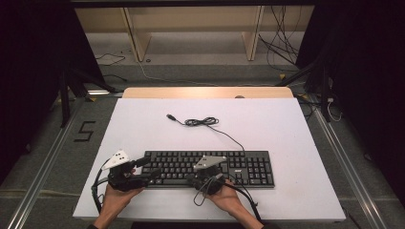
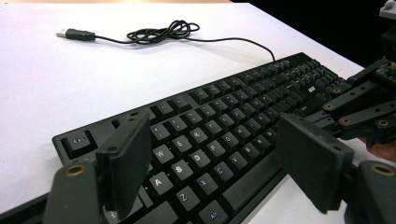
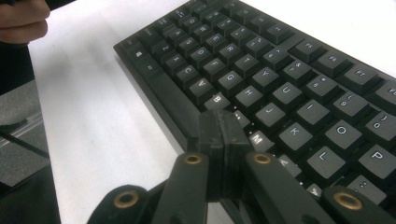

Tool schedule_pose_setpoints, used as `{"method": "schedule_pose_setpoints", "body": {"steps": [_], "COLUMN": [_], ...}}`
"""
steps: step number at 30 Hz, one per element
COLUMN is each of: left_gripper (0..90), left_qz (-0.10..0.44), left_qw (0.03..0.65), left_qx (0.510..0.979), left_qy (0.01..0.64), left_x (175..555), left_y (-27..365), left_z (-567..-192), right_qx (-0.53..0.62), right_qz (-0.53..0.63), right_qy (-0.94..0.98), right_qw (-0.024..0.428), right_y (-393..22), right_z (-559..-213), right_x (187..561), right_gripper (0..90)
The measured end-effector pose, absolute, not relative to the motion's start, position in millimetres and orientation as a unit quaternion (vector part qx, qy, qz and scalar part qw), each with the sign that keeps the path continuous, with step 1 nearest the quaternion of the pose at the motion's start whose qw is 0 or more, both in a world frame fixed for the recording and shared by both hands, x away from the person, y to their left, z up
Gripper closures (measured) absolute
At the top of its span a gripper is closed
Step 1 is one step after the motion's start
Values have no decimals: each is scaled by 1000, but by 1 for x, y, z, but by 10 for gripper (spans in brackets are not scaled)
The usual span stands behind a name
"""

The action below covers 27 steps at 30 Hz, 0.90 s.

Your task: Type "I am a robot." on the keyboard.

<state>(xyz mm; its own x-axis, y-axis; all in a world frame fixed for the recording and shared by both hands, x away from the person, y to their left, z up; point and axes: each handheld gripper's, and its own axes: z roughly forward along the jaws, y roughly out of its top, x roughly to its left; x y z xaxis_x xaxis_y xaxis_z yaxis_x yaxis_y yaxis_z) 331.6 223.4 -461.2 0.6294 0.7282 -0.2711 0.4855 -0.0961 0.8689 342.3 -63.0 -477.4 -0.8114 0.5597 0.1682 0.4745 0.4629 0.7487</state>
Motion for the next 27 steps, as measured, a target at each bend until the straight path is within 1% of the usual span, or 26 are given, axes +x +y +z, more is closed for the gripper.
{"method": "schedule_pose_setpoints", "body": {"steps": [27], "left_gripper": [267], "left_qz": [114], "left_qw": [527], "left_qx": [733], "left_qy": [416], "left_x": [332], "left_y": [223], "left_z": [-462], "right_qx": [306], "right_qz": [405], "right_qy": [860], "right_qw": [55], "right_y": [-58], "right_z": [-485], "right_x": [343], "right_gripper": [900]}}
